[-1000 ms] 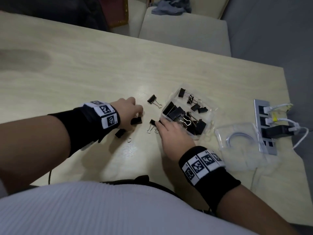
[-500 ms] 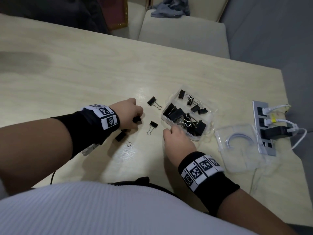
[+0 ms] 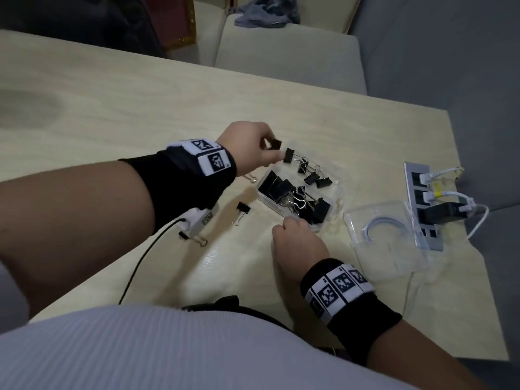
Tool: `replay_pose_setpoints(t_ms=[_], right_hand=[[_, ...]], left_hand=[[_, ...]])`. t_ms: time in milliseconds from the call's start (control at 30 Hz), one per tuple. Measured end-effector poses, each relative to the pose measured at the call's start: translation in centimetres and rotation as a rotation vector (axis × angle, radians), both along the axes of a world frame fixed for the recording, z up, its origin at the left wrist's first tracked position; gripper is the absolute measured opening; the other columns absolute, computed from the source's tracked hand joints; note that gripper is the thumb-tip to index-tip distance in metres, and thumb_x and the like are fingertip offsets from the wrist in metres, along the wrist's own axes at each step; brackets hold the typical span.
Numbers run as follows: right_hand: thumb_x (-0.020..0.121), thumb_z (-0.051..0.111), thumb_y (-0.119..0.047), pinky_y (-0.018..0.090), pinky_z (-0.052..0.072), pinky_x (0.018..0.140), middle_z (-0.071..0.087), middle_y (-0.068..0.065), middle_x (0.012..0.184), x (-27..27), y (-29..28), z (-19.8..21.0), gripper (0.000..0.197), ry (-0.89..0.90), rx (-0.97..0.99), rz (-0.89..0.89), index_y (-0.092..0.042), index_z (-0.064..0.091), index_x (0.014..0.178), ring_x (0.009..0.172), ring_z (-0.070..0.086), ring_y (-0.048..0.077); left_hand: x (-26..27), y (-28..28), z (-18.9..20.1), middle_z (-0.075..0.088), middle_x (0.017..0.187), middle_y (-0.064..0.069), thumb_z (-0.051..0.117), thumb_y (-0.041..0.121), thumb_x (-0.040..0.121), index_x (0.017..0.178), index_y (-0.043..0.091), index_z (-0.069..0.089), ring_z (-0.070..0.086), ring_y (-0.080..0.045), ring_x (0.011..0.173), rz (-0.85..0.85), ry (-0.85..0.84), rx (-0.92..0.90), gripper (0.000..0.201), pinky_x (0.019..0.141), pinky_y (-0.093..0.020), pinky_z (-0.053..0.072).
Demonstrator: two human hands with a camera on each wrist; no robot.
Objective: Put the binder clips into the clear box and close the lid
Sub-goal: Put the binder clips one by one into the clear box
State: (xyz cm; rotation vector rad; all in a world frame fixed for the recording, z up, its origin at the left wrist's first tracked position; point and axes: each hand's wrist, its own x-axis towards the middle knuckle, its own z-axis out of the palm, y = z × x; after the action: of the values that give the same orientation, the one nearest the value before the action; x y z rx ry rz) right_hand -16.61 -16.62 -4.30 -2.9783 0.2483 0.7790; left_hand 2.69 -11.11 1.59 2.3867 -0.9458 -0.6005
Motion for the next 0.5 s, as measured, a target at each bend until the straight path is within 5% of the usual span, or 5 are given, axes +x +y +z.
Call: replay_pose_setpoints(t_ms=[100,167,400,500], right_hand=[[0.093,0.045,-0.013,0.036,0.046,0.083,0.049,0.013,0.117,0.0,-0.3,0.2,0.022,-0.088,0.070,-0.073,-0.008,0.049,0.114,0.108,0.049,0.029],[0.093,0.046,-0.018,0.037,0.047,0.080,0.049,0.010,0.119,-0.2,-0.4,0.4,0.023,-0.106,0.032,-0.105,-0.011,0.050,0.114,0.105,0.049,0.029],[0.083,0.059,-0.012,0.038,0.045,0.069,0.048,0.012,0.118,-0.5,-0.1,0.5,0.030,-0.084,0.045,-0.154,-0.010,0.050,0.111,0.105,0.051,0.032],[0.080,0.064,-0.020,0.036,0.044,0.066,0.049,0.010,0.110,-0.1,-0.4,0.3,0.031,-0.114,0.082,-0.129,-0.012,0.051,0.106,0.099,0.053,0.029]], left_hand=[[-0.4,-1.6,0.3,0.065,0.124,0.002,0.058,0.045,0.088,0.137,0.018,0.047,0.061,-0.019,0.110,-0.017,0.061,-0.012,0.057,0.097,-0.031,0.045],[-0.4,-1.7,0.0,0.061,0.130,0.002,0.055,0.038,0.091,0.140,0.019,0.042,0.060,-0.019,0.112,-0.037,0.070,0.008,0.054,0.099,-0.030,0.043],[0.1,2.3,-1.6,0.063,0.113,-0.002,0.057,0.023,0.085,0.115,0.022,0.059,0.060,-0.020,0.093,-0.086,-0.038,0.135,0.029,0.083,-0.031,0.046],[0.4,4.9,-2.2,0.061,0.107,-0.003,0.058,0.026,0.083,0.108,0.023,0.058,0.057,-0.021,0.090,-0.182,-0.106,0.343,0.025,0.082,-0.034,0.048]])
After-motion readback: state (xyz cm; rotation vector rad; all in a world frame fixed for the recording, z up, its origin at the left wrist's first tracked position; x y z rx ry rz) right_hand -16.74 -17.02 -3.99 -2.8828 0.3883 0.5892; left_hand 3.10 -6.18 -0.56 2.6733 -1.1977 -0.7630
